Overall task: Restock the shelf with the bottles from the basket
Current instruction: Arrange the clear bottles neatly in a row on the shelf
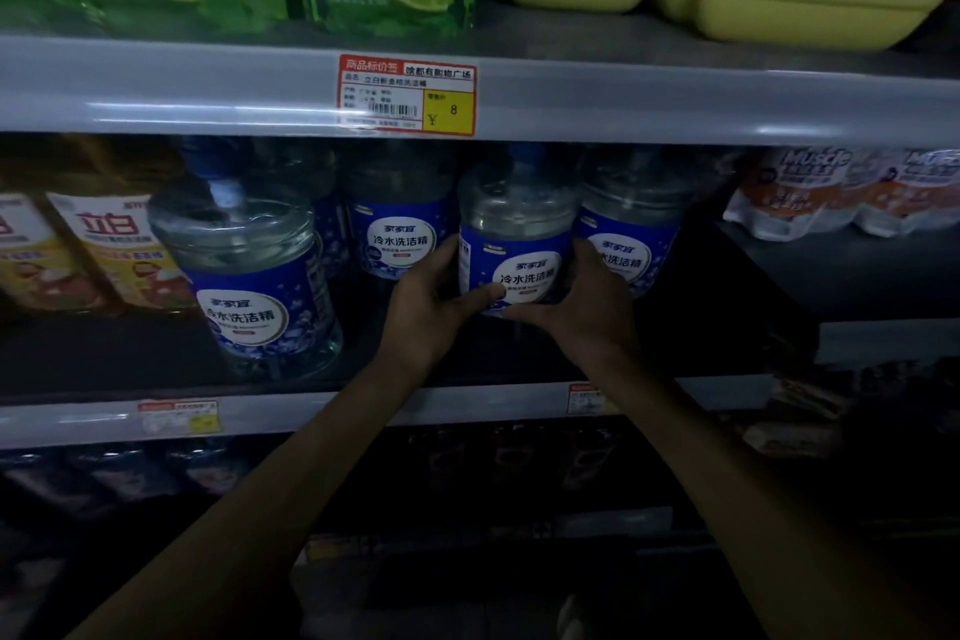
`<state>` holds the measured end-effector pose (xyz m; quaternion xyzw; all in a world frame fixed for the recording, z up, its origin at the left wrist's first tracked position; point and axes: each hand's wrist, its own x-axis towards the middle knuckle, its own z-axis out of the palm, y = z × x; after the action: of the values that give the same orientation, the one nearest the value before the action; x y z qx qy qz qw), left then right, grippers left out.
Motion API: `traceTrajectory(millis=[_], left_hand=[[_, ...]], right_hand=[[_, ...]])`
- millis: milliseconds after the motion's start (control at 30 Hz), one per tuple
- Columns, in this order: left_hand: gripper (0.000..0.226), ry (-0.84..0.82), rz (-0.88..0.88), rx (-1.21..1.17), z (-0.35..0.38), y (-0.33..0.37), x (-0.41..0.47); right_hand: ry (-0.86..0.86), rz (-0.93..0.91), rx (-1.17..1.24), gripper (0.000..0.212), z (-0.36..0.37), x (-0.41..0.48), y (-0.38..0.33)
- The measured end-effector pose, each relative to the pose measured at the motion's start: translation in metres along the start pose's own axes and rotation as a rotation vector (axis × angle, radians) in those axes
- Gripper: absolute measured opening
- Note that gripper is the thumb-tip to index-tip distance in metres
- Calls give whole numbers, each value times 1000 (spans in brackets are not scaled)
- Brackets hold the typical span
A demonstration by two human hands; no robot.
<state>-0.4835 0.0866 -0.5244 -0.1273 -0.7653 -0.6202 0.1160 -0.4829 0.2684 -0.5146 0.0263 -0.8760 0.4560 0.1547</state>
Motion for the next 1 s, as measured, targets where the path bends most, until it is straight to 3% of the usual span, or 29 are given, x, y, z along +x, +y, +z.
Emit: traceTrajectory(millis=[167,333,467,667,800,1000], left_hand=[[55,59,15,58,5,4,-5],[45,179,-84,7,16,3,-17],[42,184,-194,-115,21,9,-24],[32,190,-274,-271,17,16,-14],[38,180,-269,-248,23,13,-4],[49,109,-276,-234,27,8,12]], right_hand=[[-49,52,99,87,-1,-2,-1],[-54,175,230,61,-3,-8,-4],[-109,246,305,66,-1,-16,-7],[-51,282,364,63,6,-9,-15],[-17,274,362,63,15,-5,-23],[12,309,414,80,28,1,-25]])
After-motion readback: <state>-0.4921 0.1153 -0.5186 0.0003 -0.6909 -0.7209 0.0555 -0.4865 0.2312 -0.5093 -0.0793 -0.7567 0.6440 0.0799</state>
